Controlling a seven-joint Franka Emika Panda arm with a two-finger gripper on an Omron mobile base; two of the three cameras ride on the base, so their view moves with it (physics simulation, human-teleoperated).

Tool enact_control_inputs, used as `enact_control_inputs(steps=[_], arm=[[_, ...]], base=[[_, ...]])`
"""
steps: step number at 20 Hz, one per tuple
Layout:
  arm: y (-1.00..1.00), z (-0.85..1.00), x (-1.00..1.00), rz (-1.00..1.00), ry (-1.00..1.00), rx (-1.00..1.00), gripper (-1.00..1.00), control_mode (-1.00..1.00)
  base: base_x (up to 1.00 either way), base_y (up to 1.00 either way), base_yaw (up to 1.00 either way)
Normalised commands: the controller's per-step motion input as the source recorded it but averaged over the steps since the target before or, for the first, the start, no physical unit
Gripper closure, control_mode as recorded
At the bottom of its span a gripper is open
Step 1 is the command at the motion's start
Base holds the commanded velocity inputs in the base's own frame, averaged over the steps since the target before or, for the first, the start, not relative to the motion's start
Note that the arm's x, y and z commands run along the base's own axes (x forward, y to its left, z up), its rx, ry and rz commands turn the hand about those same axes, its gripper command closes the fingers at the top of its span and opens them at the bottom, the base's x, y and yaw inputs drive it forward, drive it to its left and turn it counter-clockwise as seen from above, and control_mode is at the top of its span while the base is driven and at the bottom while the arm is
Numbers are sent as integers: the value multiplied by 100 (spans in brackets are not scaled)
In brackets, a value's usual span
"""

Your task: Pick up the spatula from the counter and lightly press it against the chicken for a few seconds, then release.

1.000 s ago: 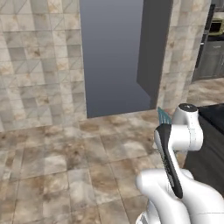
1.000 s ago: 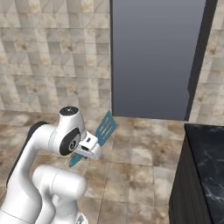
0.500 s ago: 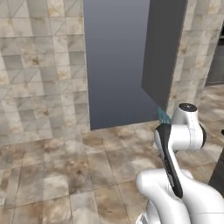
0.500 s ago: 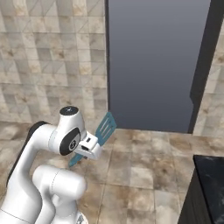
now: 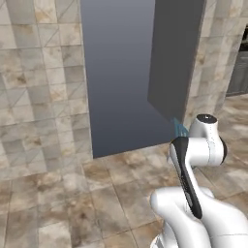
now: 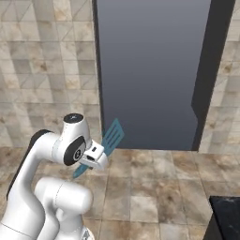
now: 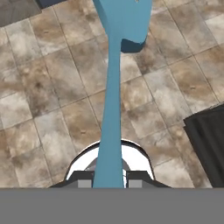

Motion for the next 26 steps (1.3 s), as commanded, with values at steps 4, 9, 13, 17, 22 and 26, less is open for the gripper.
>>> enact_control_inputs(steps=[4,9,13,17,22,26], arm=[[0,0,0,0,0,0,100,100],[0,0,0,0,0,0,100,100],[0,0,0,0,0,0,100,100],[0,0,0,0,0,0,100,100],[0,0,0,0,0,0,100,100],[0,0,0,0,0,0,100,100]], base=[[72,-17,-33],[56,-6,-36],[35,8,-33],[45,8,-35],[54,14,-44],[55,44,-45]])
